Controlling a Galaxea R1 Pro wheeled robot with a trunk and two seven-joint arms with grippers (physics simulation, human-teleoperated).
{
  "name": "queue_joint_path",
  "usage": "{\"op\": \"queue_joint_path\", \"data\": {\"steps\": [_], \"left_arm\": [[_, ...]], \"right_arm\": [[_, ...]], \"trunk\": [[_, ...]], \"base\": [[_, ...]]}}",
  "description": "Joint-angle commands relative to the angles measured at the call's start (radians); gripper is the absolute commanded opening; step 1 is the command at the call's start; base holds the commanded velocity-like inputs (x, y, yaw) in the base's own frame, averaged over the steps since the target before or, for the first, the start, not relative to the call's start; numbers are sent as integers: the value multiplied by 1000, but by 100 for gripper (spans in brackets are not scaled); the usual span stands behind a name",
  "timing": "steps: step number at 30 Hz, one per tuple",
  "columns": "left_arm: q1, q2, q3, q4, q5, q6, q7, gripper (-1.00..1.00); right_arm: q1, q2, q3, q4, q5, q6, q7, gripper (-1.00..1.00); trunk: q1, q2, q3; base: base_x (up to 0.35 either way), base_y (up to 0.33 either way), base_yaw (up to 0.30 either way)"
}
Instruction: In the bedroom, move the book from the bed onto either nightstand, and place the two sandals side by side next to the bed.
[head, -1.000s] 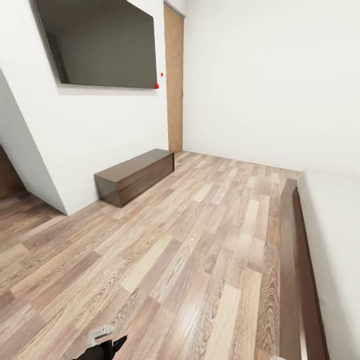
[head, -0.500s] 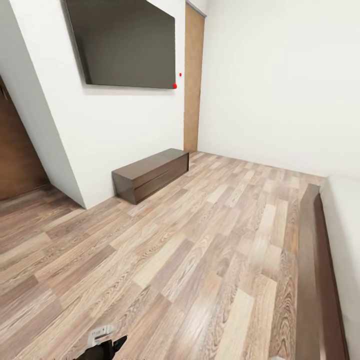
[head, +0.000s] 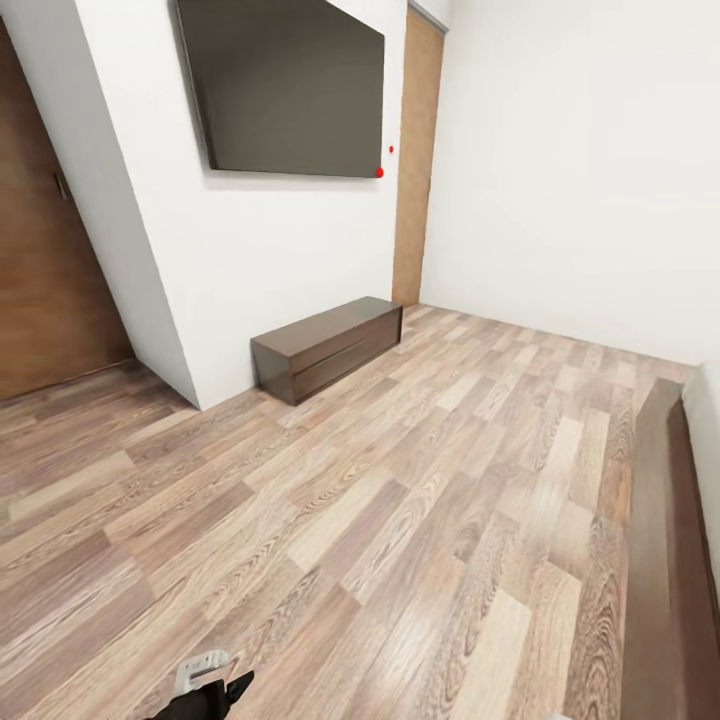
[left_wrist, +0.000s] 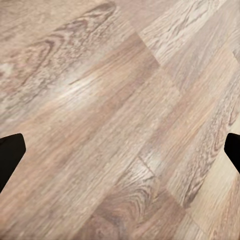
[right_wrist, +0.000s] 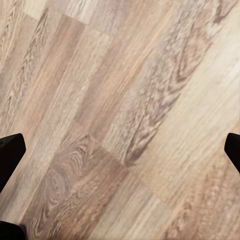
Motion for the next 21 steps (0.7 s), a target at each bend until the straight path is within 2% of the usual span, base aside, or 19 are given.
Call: {"op": "queue_joint_path", "data": {"steps": [1, 9, 21], "left_arm": [[-1, 0, 2, 1, 4, 0, -4, 100], [-1, 0, 2, 1, 4, 0, -3, 100], [-1, 0, 3, 1, 4, 0, -3, 100]], "right_arm": [[-1, 0, -8, 0, 11, -3, 5, 100], [-1, 0, -8, 1, 11, -3, 5, 100], [-1, 0, -8, 1, 10, -3, 5, 100]], "trunk": [[0, 0, -1], [0, 0, -1], [0, 0, -1]], "base": [[0, 0, 31], [18, 0, 7], [289, 0, 0]]}}
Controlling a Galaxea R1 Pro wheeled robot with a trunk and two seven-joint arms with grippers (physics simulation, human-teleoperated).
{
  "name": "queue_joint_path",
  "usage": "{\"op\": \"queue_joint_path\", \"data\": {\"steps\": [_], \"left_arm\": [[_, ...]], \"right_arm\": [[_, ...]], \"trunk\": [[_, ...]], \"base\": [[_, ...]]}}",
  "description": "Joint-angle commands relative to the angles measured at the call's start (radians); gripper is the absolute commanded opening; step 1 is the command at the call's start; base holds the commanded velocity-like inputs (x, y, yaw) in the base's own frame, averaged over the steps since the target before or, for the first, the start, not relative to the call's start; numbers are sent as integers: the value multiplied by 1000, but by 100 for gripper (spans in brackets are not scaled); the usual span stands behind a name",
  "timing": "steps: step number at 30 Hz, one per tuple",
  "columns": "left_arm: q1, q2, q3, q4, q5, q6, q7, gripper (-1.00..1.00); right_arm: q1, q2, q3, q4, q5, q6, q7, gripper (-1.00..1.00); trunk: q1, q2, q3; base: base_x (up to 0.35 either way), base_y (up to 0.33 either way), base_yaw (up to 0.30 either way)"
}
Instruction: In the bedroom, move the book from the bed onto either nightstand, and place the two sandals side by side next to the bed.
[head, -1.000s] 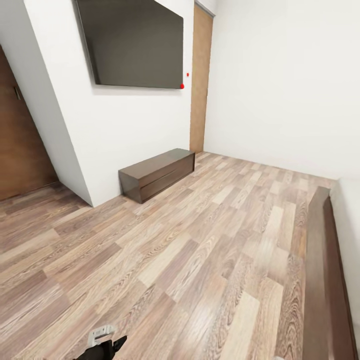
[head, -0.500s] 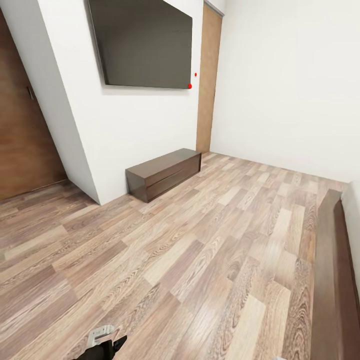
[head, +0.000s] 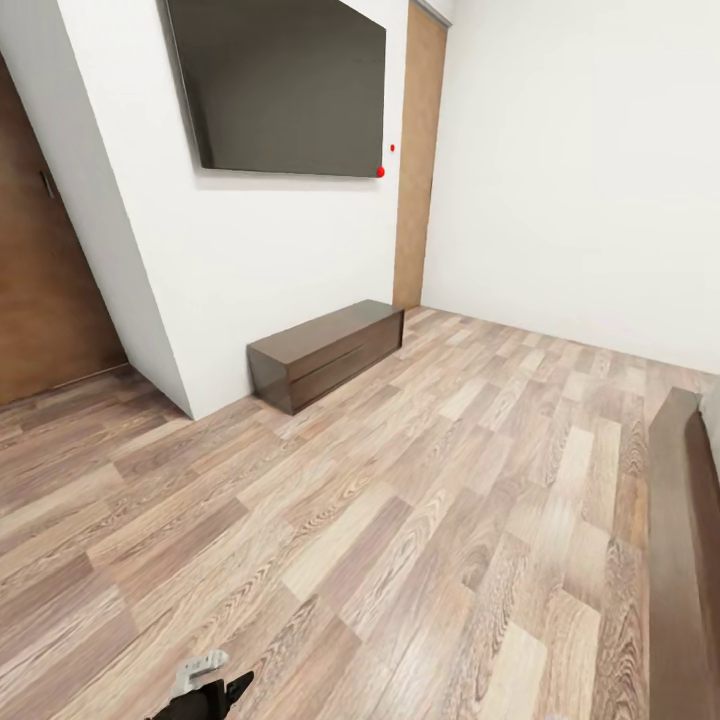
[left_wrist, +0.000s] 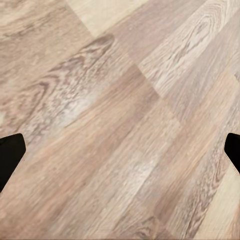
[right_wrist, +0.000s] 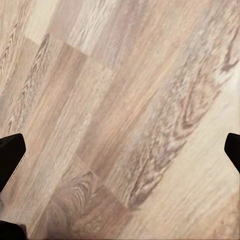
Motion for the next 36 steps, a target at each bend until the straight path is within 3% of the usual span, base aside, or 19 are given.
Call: {"op": "queue_joint_path", "data": {"steps": [1, 36], "left_arm": [[-1, 0, 2, 1, 4, 0, -5, 100], [-1, 0, 1, 1, 4, 0, -4, 100]], "right_arm": [[-1, 0, -8, 0, 11, -3, 4, 100], [-1, -2, -9, -1, 9, -3, 7, 100]], "trunk": [[0, 0, -1], [0, 0, -1]], "base": [[325, 0, 0], [330, 0, 0]]}}
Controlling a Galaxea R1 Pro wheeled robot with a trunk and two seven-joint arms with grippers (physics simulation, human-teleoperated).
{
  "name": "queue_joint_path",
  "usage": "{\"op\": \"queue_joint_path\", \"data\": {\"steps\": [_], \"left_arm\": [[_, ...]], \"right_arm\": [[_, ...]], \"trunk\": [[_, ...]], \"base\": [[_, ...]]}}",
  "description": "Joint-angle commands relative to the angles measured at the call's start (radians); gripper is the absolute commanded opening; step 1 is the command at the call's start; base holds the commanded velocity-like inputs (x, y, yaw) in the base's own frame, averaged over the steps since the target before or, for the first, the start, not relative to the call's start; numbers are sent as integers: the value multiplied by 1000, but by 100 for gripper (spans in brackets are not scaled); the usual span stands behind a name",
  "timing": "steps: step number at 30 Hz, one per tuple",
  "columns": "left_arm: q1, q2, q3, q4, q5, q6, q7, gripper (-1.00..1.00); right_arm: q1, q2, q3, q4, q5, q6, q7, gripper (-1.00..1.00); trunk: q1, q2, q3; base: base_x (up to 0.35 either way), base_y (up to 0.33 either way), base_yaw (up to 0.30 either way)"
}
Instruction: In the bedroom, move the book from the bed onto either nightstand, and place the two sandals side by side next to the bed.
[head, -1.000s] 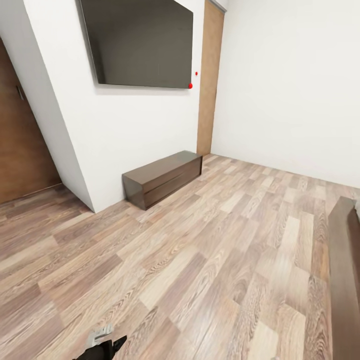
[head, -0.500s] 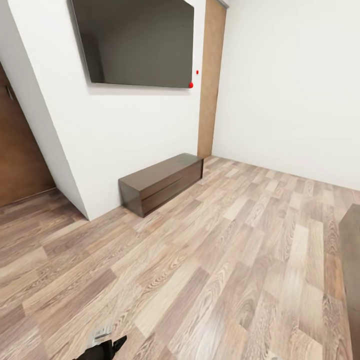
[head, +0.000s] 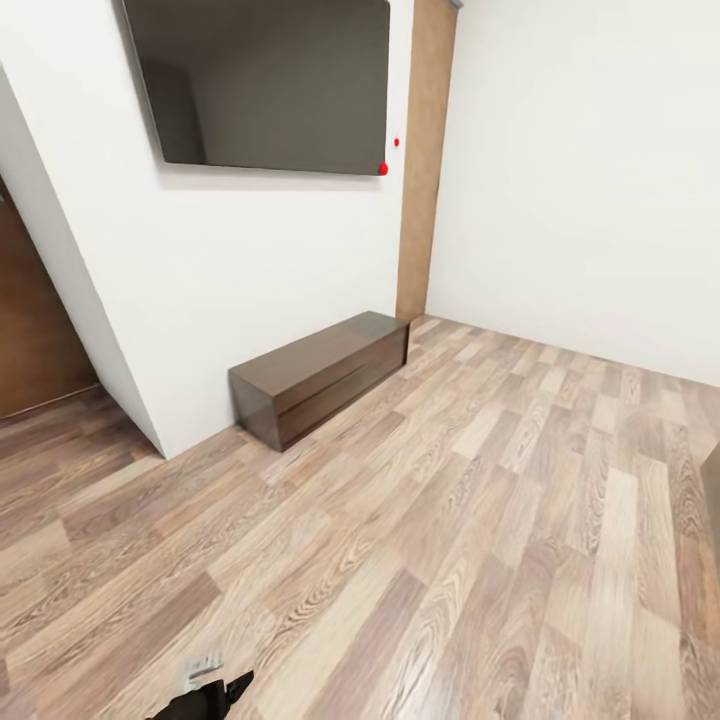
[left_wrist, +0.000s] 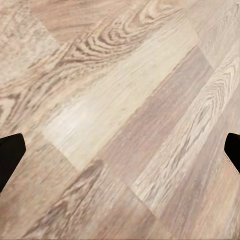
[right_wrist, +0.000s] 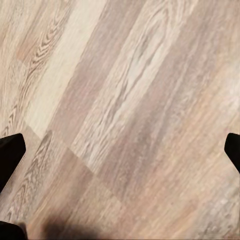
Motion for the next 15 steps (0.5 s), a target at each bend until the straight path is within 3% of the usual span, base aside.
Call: {"op": "queue_joint_path", "data": {"steps": [1, 15], "left_arm": [[-1, 0, 2, 1, 4, 0, -5, 100], [-1, 0, 2, 1, 4, 0, -5, 100]], "right_arm": [[-1, 0, -8, 0, 11, -3, 4, 100], [-1, 0, -8, 0, 11, -3, 4, 100]], "trunk": [[0, 0, -1], [0, 0, -1]], "base": [[330, 0, 0], [330, 0, 0]]}}
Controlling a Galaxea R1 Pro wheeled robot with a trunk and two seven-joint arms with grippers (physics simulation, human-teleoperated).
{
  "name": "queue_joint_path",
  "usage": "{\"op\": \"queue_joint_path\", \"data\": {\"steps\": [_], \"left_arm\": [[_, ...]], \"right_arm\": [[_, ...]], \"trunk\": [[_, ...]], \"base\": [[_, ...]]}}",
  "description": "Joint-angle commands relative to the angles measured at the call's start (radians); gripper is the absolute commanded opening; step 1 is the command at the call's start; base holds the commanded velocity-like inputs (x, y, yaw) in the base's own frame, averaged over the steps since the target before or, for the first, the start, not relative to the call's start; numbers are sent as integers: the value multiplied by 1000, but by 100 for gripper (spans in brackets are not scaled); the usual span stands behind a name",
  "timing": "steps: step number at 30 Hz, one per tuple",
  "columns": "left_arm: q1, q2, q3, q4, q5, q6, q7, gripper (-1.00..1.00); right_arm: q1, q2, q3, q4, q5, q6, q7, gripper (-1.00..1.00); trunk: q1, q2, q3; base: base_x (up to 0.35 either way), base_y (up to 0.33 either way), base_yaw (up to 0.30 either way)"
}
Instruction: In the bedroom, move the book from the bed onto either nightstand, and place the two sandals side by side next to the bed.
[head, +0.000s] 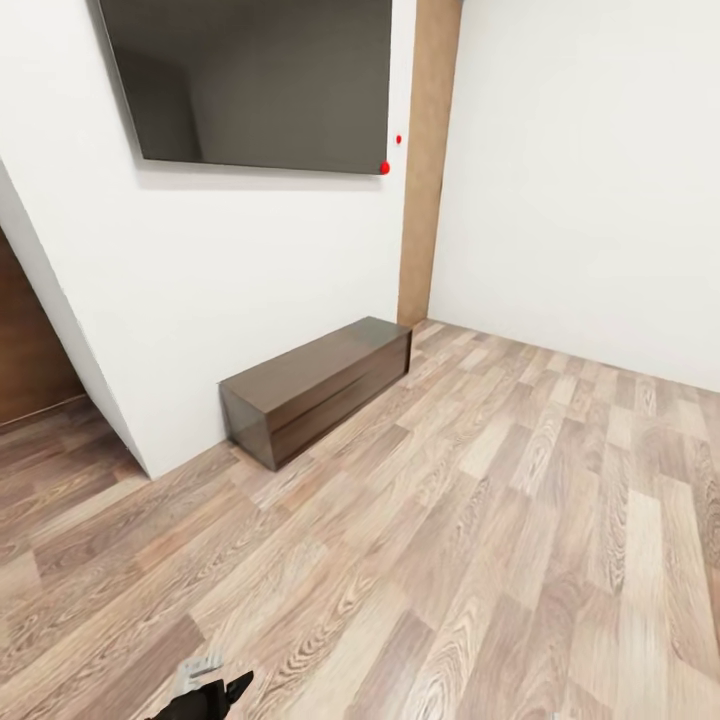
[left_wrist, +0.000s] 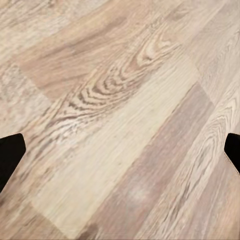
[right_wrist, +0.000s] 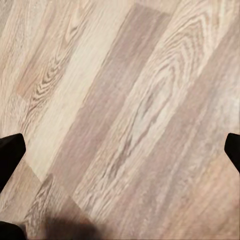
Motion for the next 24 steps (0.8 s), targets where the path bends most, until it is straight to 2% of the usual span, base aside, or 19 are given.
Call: {"op": "queue_joint_path", "data": {"steps": [1, 17, 24], "left_arm": [[-1, 0, 2, 1, 4, 0, -5, 100], [-1, 0, 2, 1, 4, 0, -5, 100], [-1, 0, 2, 1, 4, 0, -5, 100]], "right_arm": [[-1, 0, -8, 0, 10, -3, 4, 100], [-1, 0, -8, 1, 10, -3, 4, 100], [-1, 0, -10, 0, 10, -3, 4, 100]], "trunk": [[0, 0, -1], [0, 0, -1], [0, 0, -1]], "base": [[330, 0, 0], [314, 0, 0], [78, 0, -6]]}}
